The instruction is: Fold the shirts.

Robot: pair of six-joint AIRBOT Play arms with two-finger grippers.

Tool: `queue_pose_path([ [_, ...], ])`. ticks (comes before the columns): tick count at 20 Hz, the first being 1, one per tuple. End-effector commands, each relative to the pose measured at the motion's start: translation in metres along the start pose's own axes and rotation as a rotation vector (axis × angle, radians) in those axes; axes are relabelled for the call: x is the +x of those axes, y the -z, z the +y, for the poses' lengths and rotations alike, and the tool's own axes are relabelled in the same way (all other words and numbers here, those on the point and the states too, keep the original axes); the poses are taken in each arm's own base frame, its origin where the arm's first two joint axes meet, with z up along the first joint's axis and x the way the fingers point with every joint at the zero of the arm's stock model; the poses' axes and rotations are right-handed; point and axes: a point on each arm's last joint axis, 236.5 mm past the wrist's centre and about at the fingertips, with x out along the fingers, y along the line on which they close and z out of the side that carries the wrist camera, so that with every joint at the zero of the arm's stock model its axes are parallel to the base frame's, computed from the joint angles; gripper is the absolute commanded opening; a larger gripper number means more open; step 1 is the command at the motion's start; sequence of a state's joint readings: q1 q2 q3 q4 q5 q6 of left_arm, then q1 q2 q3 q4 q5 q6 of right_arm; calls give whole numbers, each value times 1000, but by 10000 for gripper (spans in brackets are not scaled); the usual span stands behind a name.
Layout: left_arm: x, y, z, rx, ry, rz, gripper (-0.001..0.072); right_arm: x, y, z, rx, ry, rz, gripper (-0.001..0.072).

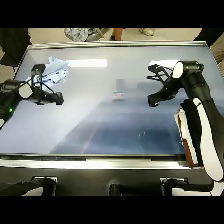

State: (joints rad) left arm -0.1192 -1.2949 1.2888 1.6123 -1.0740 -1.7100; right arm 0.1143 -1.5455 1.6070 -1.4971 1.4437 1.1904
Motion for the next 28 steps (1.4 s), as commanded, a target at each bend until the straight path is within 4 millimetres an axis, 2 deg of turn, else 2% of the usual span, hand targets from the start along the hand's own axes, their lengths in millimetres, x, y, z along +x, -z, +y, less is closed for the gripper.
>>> queue_pose_path([
  [1, -9, -66, 26, -181, 1, -212, 720, 0, -4, -10, -5, 42, -17, 701],
  [3, -10, -106, 79, -387, -17, -289, 720, 0, -4, -9, -7, 41, -16, 701],
  [5, 5, -124, 137, -715, 78, -296, 720, 0, -2, -7, -6, 31, -9, 694],
  [6, 17, -126, 162, -882, 167, -285, 720, 0, -3, -5, -4, 23, -11, 694],
  [8, 44, -115, 207, -1143, 294, -250, 720, 0, -5, -1, -1, 5, -21, 693],
  [9, 57, -105, 224, -1209, 307, -230, 720, 0, -6, 0, 0, 1, -24, 693],
  [12, 98, -79, 259, -1268, 266, -198, 720, 0, -10, -1, 7, 4, -43, 693],
  [14, 125, -82, 266, -1306, 296, -235, 720, -1, -17, -1, 18, 3, -71, 693],
  [19, 174, -109, 256, -1378, 437, -354, 720, -2, -27, 13, 29, -54, -111, 693],
  [21, 185, -117, 256, -1379, 438, -414, 720, -3, -29, 20, 34, -83, -120, 692],
  [26, 194, -137, 245, -1313, 478, -521, 720, -3, -30, 28, 34, -117, -122, 691],
  [27, 198, -136, 241, -1322, 487, -511, 541, -3, -27, 28, 34, -121, -113, 692],
  [28, 198, -137, 237, -1344, 514, -497, 173, -3, -26, 29, 34, -123, -105, 694],
])
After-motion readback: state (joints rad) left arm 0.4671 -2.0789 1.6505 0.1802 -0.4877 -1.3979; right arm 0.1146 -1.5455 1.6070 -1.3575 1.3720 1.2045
